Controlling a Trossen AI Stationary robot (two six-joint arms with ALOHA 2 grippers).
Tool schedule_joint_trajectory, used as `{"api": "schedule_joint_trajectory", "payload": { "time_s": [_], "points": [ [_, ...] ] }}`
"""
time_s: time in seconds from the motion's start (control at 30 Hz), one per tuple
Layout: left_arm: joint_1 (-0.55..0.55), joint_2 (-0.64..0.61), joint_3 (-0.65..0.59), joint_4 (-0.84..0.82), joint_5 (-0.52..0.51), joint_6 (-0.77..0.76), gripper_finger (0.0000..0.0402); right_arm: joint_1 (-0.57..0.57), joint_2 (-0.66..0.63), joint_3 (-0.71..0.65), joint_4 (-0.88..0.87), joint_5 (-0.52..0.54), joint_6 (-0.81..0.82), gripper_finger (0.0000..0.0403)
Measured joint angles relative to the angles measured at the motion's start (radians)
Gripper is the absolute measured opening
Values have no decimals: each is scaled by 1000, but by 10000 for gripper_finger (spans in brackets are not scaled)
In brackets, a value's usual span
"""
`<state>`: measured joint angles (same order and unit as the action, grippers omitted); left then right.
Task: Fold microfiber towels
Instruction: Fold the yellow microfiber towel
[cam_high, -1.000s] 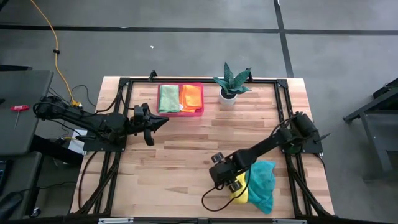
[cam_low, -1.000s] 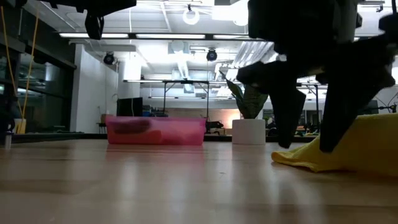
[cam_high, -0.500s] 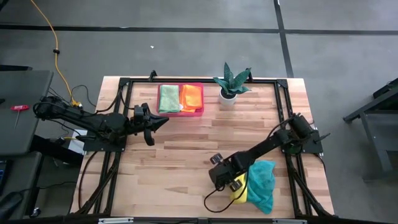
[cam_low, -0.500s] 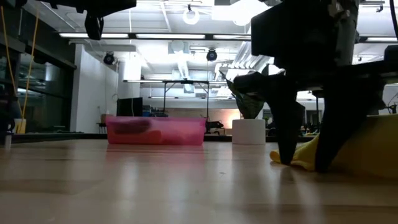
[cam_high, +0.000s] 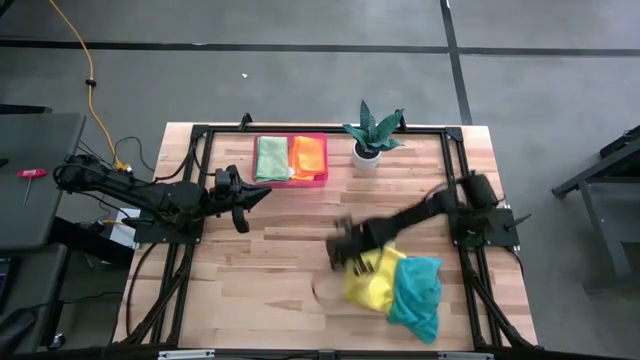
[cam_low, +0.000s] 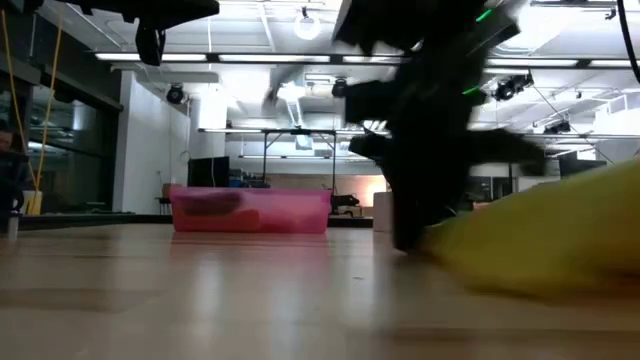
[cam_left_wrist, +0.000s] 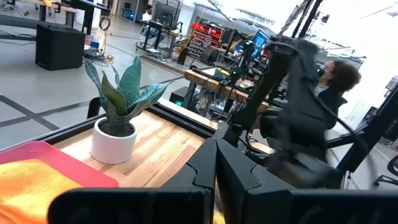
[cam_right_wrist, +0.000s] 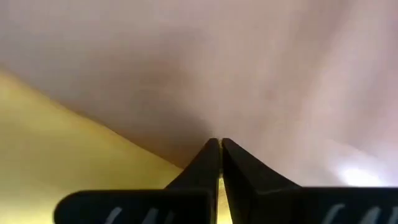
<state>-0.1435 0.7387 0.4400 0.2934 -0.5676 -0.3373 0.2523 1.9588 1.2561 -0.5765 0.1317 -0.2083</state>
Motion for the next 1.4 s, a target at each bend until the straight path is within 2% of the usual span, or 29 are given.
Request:
{"api": "schedule_joint_trajectory", "payload": {
  "time_s": [0.1, 0.3, 0.53, 0.73, 0.87, 1.0, 1.1, 1.23, 1.4],
  "points": [
    [0, 0, 0, -9, -8, 0, 1, -83, -73, 1, 17, 75, 78, 2],
    [0, 0, 0, -14, -64, 0, 1, -246, -271, 2, 161, 29, 152, 1],
    [0, 0, 0, -14, -120, 0, 0, -334, -487, 4, 342, -117, 241, 0],
    [0, 0, 0, -13, -126, 0, 0, -320, -597, 4, 541, -328, 346, 0],
    [0, 0, 0, -13, -126, 0, 1, -283, -697, 4, 460, -362, 343, 0],
    [0, 0, 0, -13, -127, 0, 1, -252, -807, 4, 289, -427, 431, 0],
    [1, 0, 0, -13, -129, 0, 1, -217, -865, 5, 151, -411, 461, 0],
    [1, 1, 0, -12, -133, 0, 1, -171, -870, 5, 18, -288, 462, 0],
    [1, 1, 0, -12, -132, -35, 1, -149, -779, 5, -54, -278, 460, 0]
  ]
}}
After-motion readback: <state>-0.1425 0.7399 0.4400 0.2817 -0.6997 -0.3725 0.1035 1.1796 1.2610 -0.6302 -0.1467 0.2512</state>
